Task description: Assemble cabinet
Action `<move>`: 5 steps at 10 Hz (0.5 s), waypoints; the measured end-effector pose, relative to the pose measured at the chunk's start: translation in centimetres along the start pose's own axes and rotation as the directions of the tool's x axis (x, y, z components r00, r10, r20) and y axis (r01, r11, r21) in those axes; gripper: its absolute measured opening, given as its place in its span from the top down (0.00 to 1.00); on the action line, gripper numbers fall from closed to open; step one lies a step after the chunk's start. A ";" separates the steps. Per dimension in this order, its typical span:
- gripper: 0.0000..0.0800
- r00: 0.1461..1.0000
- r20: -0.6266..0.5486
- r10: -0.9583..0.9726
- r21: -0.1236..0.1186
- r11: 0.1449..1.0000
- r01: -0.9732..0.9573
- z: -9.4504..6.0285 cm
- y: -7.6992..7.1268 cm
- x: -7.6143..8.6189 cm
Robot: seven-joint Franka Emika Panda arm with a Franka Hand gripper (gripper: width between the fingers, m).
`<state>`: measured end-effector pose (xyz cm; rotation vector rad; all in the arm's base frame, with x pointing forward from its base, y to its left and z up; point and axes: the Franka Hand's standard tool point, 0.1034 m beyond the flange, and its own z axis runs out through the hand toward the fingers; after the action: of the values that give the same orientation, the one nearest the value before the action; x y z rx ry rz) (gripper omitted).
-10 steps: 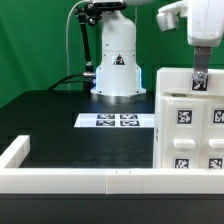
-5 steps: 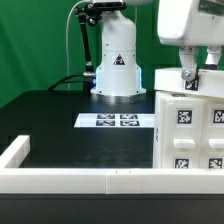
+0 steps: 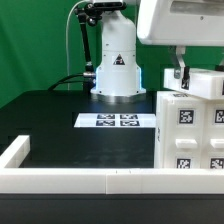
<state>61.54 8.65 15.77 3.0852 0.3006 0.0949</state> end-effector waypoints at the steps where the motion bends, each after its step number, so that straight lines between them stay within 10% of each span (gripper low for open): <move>1: 0.31 0.999 0.000 0.039 0.004 0.999 -0.039 0.0 0.0 0.1; 5: 0.31 0.921 0.006 0.389 0.012 0.921 -0.390 0.0 -0.1 0.0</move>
Offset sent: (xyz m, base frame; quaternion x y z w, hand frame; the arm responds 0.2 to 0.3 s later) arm 0.0000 0.0000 0.0000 0.0000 0.0000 0.1296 0.9916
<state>61.56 8.75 15.76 3.1090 -0.3205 0.0996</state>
